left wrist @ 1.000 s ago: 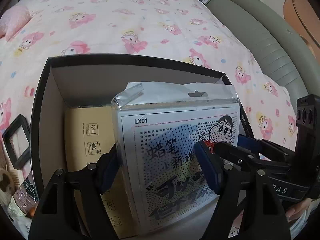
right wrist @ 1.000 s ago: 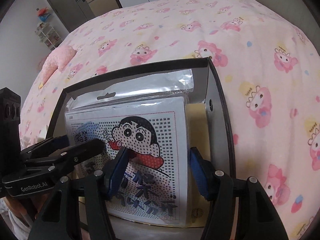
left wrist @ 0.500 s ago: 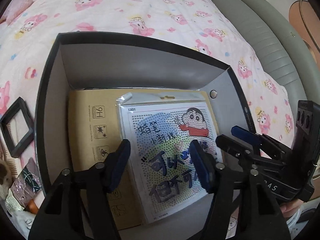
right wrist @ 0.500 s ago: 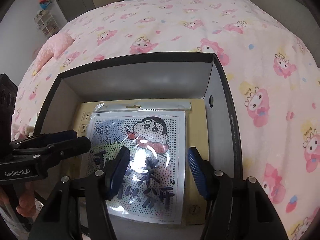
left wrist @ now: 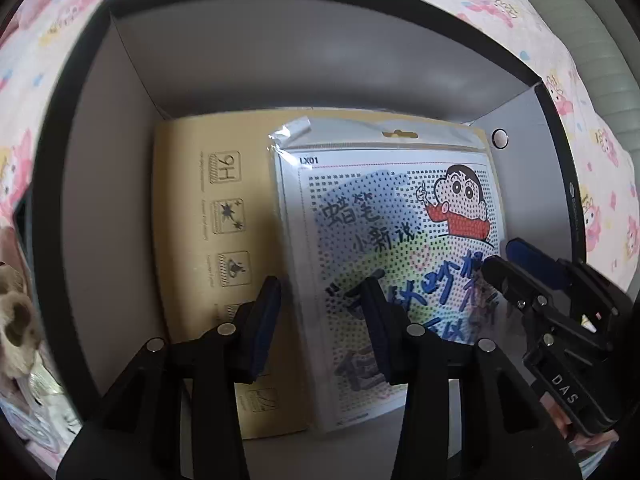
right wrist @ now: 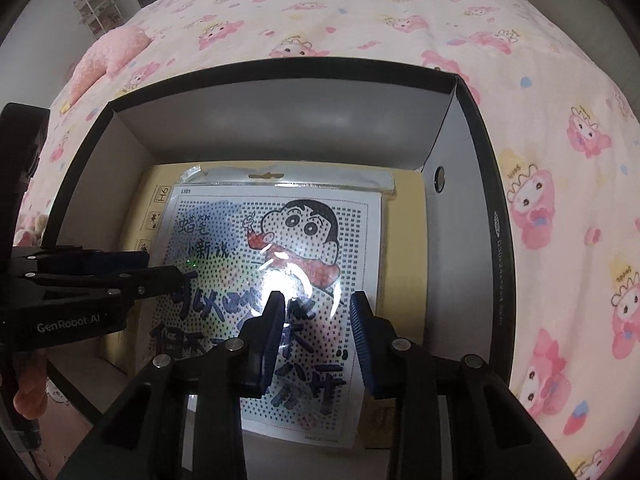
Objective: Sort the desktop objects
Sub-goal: 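Lower the bead kit upright into the black box with both grippers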
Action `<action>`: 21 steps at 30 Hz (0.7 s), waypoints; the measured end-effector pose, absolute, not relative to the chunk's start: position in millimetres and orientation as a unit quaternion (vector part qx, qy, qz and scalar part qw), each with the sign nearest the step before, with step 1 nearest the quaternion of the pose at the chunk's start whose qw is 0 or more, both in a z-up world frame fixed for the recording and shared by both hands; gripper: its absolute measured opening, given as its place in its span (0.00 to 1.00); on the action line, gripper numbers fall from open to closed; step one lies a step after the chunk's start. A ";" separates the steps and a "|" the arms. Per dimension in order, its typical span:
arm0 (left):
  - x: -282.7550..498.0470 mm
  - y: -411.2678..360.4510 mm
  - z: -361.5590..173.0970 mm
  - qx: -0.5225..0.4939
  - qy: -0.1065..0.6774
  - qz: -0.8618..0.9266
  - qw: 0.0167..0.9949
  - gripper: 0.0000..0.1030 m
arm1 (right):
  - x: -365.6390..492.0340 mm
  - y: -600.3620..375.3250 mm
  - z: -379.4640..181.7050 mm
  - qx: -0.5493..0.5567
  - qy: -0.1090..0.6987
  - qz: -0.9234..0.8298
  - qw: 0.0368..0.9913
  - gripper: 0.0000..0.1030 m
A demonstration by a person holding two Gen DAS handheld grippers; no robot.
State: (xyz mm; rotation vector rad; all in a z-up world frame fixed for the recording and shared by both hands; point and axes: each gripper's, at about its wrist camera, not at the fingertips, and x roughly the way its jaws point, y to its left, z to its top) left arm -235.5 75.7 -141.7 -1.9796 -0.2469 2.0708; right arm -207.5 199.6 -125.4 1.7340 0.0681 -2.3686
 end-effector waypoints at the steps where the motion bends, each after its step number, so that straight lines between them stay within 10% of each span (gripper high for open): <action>1: -237.3 75.9 -141.7 -0.684 -0.091 0.713 0.128 0.44 | -207.9 201.8 -125.3 0.589 0.017 -0.802 0.103 0.29; 15: -239.1 97.2 -144.4 -0.678 -0.149 0.702 0.157 0.52 | -205.1 205.1 -128.6 0.602 0.014 -0.792 0.106 0.29; 21: -231.1 47.2 -138.5 -0.647 -0.218 0.722 0.114 0.34 | -203.5 210.1 -128.1 0.598 0.004 -0.795 0.102 0.29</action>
